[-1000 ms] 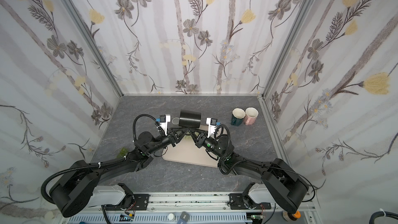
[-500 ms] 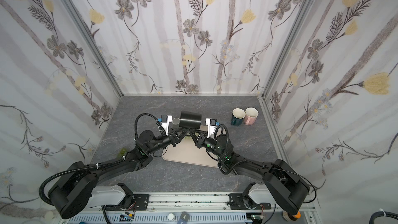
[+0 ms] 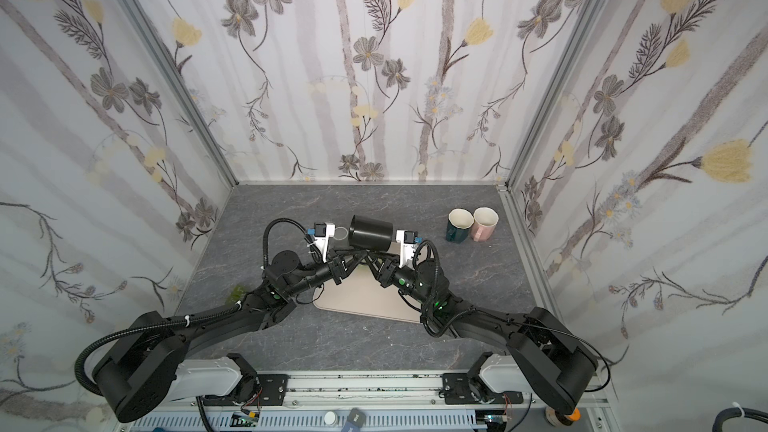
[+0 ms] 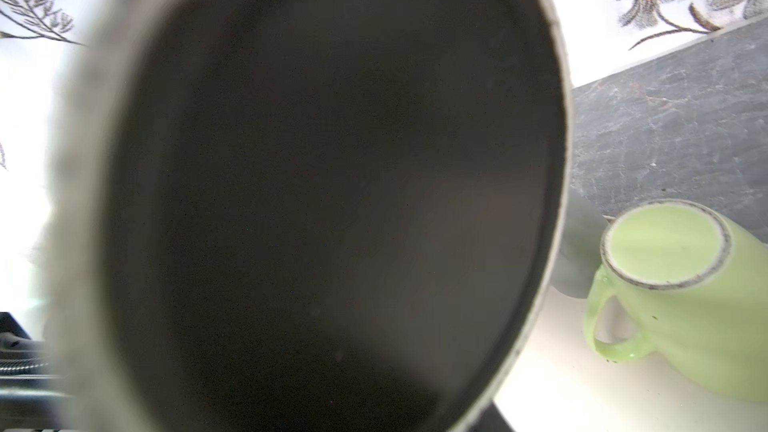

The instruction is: Turn the mug right side up

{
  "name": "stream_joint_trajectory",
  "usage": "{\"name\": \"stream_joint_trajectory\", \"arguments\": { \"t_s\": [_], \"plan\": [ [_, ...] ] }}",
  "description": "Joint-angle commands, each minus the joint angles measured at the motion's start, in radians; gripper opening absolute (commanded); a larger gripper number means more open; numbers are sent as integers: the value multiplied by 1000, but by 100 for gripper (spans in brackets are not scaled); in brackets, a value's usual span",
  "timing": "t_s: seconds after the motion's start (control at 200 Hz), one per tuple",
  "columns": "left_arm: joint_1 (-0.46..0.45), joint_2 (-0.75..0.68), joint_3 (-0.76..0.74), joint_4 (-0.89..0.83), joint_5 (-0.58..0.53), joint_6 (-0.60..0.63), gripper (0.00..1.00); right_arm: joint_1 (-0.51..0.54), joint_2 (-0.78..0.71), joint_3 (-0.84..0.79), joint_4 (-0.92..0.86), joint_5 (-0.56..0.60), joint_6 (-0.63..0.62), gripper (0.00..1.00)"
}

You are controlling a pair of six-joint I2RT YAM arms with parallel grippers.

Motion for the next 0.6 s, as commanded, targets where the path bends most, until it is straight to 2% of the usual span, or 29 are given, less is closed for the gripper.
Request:
{"name": "stream_joint_trajectory", "arguments": {
  "t_s": [0.0,0.19,0.595],
  "plan": [
    [4,8,15,46,-74,5,0,9,-1,-1,57,-166,-25,45],
    [4,14,27,-8,-101,15,0,7,-14,-3,43,-158,-30,63],
    [4,-29,41,-200,-219,113,0,4,-129,-2,-114,-86,-103,81]
  ]
}}
